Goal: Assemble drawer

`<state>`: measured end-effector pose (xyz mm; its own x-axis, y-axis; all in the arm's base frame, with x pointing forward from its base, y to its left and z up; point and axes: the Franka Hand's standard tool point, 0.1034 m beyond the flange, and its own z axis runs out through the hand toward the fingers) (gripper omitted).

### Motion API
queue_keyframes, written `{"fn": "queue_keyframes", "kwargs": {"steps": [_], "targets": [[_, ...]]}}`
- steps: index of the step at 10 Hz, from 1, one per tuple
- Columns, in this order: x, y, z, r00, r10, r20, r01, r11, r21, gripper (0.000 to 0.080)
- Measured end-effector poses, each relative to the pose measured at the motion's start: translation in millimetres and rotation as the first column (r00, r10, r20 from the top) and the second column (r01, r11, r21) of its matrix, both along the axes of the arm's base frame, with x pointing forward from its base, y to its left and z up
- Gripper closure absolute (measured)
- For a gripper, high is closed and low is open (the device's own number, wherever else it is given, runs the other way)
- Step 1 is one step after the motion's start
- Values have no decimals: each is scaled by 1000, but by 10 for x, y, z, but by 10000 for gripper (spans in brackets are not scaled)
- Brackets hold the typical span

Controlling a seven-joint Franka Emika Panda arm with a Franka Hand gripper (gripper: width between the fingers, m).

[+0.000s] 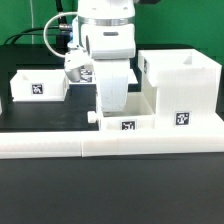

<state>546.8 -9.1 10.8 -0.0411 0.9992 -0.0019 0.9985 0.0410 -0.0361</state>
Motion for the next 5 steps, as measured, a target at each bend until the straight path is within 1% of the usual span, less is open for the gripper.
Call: {"fn": "queue_keyframes", "kwargs": {"steps": [2,5], "targets": [[-1,11,-1,1000,-4,-1,4,1000,0,757],[7,146,2,999,-38,1,38,999,5,757]]}}
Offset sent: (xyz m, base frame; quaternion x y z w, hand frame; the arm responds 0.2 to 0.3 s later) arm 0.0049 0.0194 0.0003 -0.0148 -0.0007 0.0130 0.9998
